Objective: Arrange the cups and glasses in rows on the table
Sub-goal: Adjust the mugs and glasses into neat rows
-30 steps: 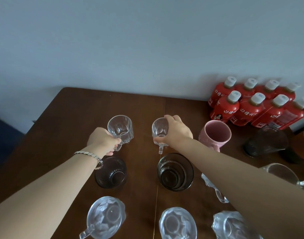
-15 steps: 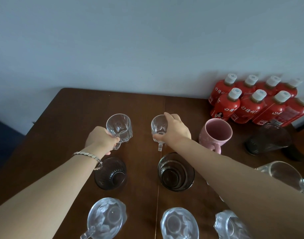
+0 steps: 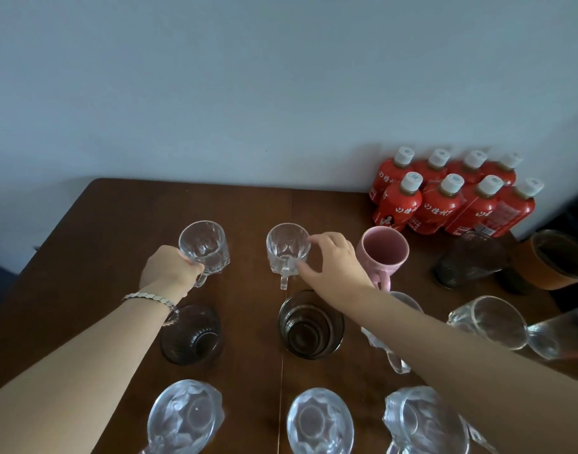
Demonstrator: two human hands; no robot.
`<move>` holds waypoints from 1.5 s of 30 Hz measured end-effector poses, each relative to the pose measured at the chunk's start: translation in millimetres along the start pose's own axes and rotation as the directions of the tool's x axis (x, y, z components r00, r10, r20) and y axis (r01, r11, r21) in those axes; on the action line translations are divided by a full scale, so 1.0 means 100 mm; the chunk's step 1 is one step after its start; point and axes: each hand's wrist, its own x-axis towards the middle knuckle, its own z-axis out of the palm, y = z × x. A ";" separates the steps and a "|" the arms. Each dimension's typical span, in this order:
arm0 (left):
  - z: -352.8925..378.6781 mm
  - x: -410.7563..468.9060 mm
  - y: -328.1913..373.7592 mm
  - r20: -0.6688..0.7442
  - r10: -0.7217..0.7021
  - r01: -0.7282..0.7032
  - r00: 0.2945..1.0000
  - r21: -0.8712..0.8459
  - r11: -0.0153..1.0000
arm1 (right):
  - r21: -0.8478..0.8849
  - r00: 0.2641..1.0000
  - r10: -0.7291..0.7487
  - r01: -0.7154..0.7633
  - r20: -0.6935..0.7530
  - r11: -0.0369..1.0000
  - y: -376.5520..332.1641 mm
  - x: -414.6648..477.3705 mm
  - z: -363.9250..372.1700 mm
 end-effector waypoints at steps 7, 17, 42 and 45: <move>-0.07 -0.44 0.22 -0.039 0.042 -0.032 0.998 0.232 0.972 | -0.053 0.986 0.079 -0.072 0.145 0.996 0.30 -0.51 -0.38; 0.37 -1.93 1.35 0.201 0.567 -0.599 0.799 0.339 0.725 | -0.162 0.972 0.174 -0.148 0.160 0.976 0.90 -1.29 -1.16; 2.28 -2.58 2.14 0.463 0.397 -0.448 0.792 -0.001 0.894 | -0.043 0.933 0.358 -0.360 -0.047 0.932 3.06 -1.43 -1.83; 2.32 -2.60 2.18 0.405 0.406 -0.426 0.819 -0.043 0.904 | -0.144 0.916 0.398 -0.400 -0.048 0.905 3.03 -1.47 -1.81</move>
